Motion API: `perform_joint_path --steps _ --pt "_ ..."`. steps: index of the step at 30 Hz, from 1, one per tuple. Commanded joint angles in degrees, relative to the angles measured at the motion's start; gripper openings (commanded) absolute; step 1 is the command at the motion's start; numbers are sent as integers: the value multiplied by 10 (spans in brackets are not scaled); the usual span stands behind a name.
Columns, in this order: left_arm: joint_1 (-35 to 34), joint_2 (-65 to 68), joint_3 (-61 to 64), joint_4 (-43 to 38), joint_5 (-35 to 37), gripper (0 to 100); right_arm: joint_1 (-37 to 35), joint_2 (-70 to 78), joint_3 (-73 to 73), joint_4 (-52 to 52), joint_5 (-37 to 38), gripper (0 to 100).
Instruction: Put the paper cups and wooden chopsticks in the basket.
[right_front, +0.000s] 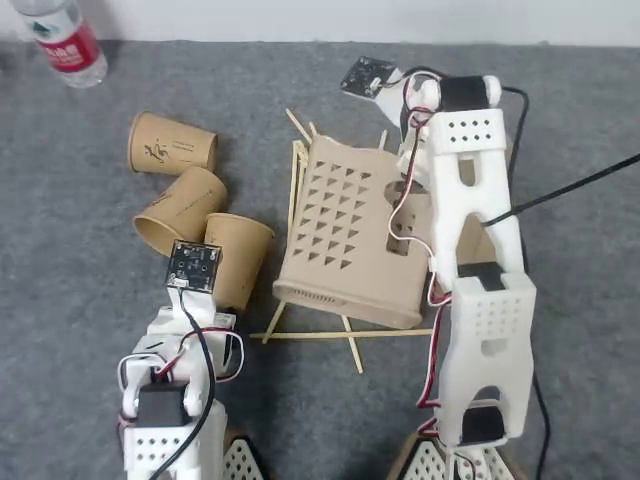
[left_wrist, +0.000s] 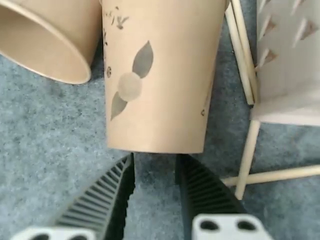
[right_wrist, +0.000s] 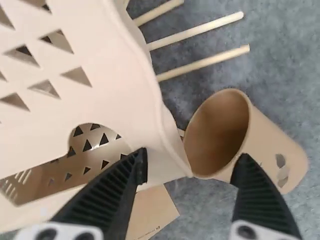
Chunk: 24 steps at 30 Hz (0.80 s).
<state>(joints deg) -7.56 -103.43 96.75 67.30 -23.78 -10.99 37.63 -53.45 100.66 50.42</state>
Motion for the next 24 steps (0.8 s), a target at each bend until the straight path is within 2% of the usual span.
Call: perform_joint_path --steps 1,10,18,24 --pt "2 -7 -3 0 -5 130 -4 -44 3 21 9 271" --pt "1 -7 -3 -1 -5 130 -8 -109 5 23 11 270" --pt "1 -7 -3 -1 -5 130 -26 -190 167 19 63 270" --pt "1 -7 -3 0 -5 130 -32 -167 171 4 70 270"
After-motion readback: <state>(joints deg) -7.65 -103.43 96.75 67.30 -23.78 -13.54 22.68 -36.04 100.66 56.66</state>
